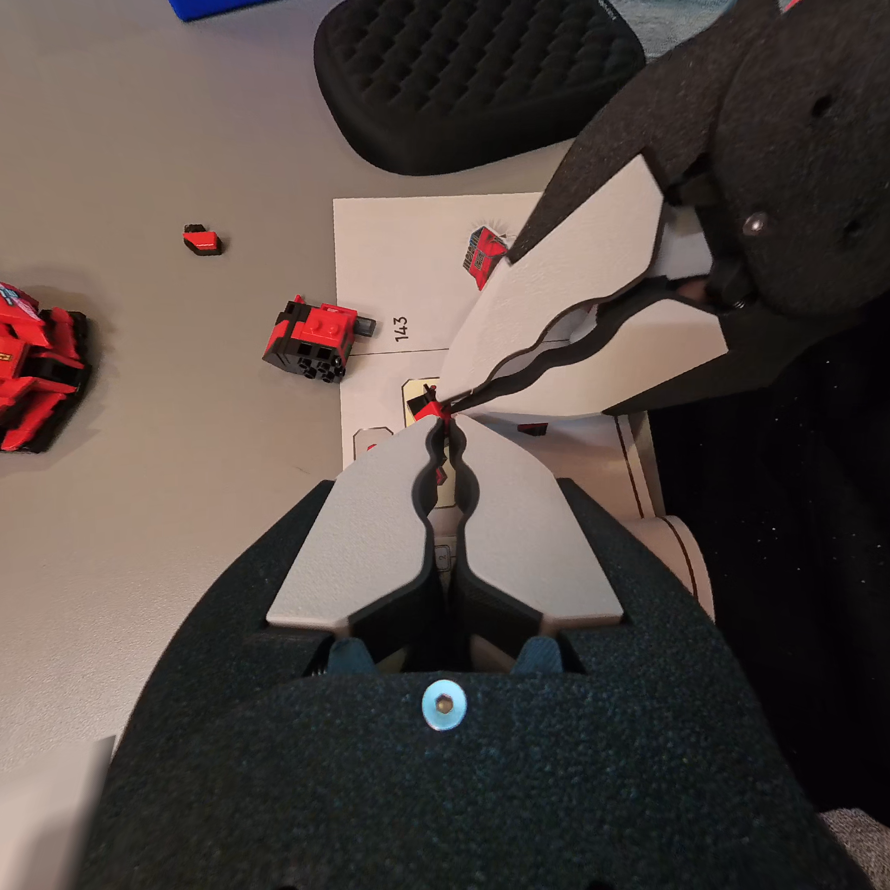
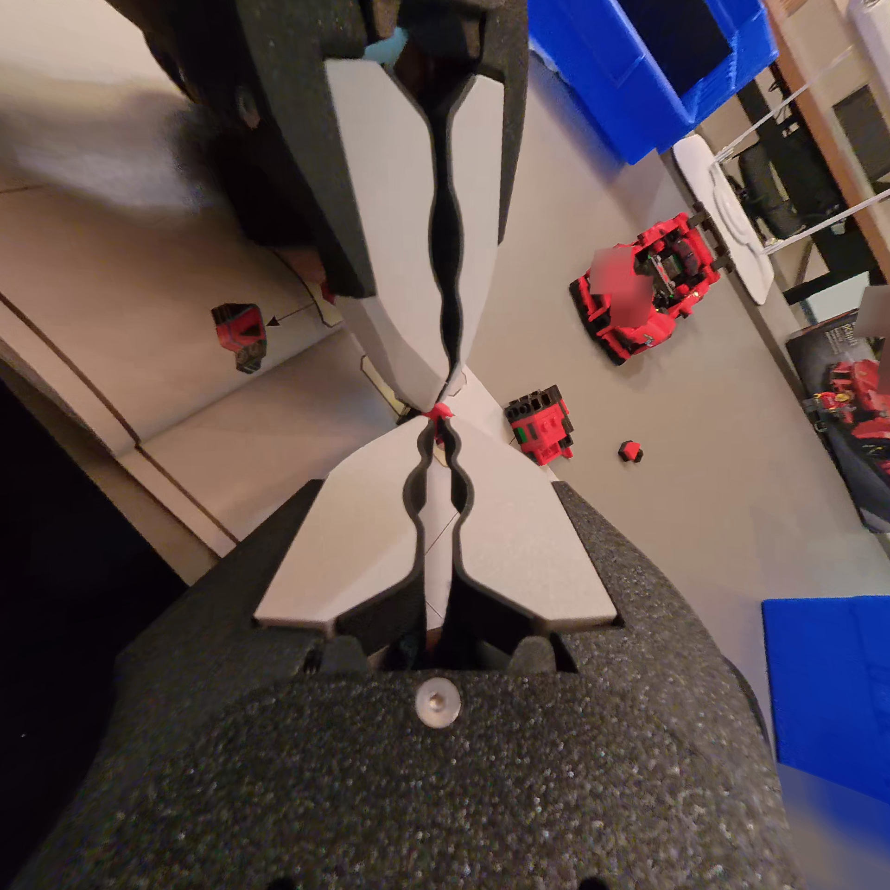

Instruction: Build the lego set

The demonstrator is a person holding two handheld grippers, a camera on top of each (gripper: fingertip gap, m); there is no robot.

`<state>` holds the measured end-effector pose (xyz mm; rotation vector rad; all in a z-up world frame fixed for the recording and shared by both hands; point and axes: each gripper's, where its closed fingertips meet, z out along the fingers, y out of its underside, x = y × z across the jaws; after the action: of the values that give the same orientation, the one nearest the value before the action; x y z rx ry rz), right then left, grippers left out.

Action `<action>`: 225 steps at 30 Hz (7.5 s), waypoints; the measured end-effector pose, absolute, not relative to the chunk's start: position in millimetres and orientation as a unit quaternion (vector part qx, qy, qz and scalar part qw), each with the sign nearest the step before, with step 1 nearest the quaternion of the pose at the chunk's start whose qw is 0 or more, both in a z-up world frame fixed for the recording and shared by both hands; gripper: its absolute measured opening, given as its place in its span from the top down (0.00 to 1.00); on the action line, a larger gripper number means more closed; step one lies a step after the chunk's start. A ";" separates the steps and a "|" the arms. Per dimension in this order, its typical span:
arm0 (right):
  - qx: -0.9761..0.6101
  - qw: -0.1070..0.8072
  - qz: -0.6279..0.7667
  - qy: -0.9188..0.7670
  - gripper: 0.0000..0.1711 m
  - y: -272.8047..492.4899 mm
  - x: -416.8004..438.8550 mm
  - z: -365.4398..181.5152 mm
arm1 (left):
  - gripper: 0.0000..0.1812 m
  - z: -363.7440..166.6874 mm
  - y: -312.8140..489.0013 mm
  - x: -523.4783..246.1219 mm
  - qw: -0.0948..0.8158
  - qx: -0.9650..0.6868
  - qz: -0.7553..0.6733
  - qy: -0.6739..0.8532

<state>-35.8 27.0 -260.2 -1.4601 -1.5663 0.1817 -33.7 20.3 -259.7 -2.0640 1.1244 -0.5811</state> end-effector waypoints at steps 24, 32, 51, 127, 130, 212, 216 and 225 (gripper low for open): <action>-0.591 0.461 0.158 -0.643 0.85 45.2 -32.7 -256.0 | 0.99 -259.4 20.8 -34.5 0.351 -0.798 -0.234 0.430; -0.583 0.472 0.147 -0.645 0.85 44.3 -34.1 -253.9 | 0.99 -259.7 21.0 -34.4 0.351 -0.798 -0.238 0.428; -0.579 0.457 0.139 -0.661 0.78 41.4 -34.1 -259.4 | 0.99 -259.8 22.2 -35.4 0.353 -0.797 -0.241 0.426; -0.504 0.194 0.211 -0.815 0.86 28.0 -10.6 -273.3 | 0.91 -213.2 -104.5 -166.9 0.502 -0.827 -0.146 0.205; -0.512 0.193 0.212 -0.810 0.78 28.8 -9.9 -273.2 | 0.90 -212.5 -98.2 -160.0 0.511 -0.820 -0.152 0.207; -0.503 0.173 0.370 -0.762 0.83 23.6 -10.7 -268.8 | 1.00 -262.9 -21.1 -75.2 0.415 -0.849 -0.110 0.309; -0.499 0.177 0.362 -0.767 0.83 23.3 -10.8 -269.9 | 1.00 -266.1 -21.1 -74.4 0.408 -0.851 -0.104 0.313; -0.502 0.370 0.427 -0.655 0.82 46.3 28.6 -156.9 | 1.00 -268.3 -20.6 -72.4 0.396 -0.856 -0.119 0.310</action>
<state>28.6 46.3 -156.9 -1.2882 -1.6813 1.0944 -72.4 -20.6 -268.3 -2.1697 0.7869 -0.3013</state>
